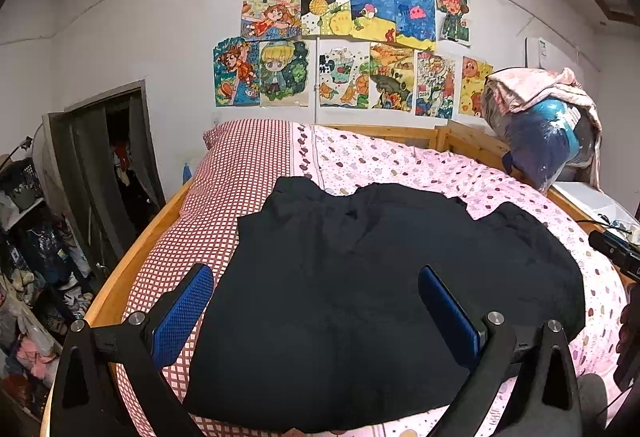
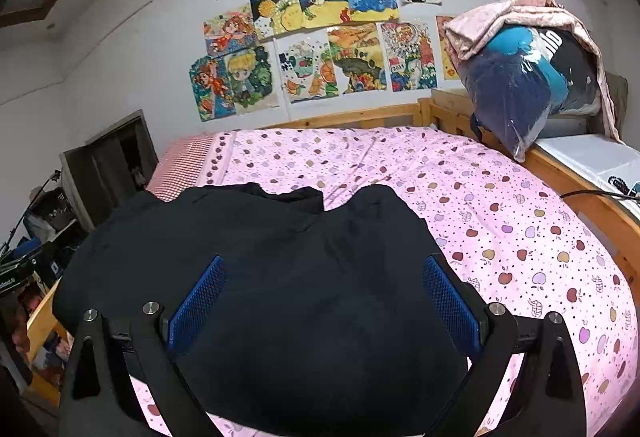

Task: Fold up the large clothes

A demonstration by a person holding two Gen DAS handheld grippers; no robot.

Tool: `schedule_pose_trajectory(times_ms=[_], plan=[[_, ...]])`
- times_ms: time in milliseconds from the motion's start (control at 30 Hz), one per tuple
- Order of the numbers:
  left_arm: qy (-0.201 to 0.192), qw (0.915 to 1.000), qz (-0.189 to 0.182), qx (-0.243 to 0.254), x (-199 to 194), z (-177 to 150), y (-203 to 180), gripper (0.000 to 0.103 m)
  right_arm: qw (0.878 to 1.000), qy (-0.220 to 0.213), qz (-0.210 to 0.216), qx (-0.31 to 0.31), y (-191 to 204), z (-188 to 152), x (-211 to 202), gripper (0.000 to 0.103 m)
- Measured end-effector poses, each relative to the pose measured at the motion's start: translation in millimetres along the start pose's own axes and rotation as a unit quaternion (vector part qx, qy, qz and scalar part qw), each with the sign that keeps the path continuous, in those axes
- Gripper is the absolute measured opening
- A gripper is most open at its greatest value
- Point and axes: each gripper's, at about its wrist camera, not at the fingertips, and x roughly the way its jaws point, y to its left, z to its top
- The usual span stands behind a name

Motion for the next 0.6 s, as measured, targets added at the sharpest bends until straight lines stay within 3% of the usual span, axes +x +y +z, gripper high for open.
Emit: schedule_pose_trajectory(times_ms=[600], plan=[[-0.027,0.9996,0.004,-0.004,-31.2,-9.0,-4.1,0.103,0.998,-0.041,0.015,-0.033,37.9,-10.9,-46.9,0.097]])
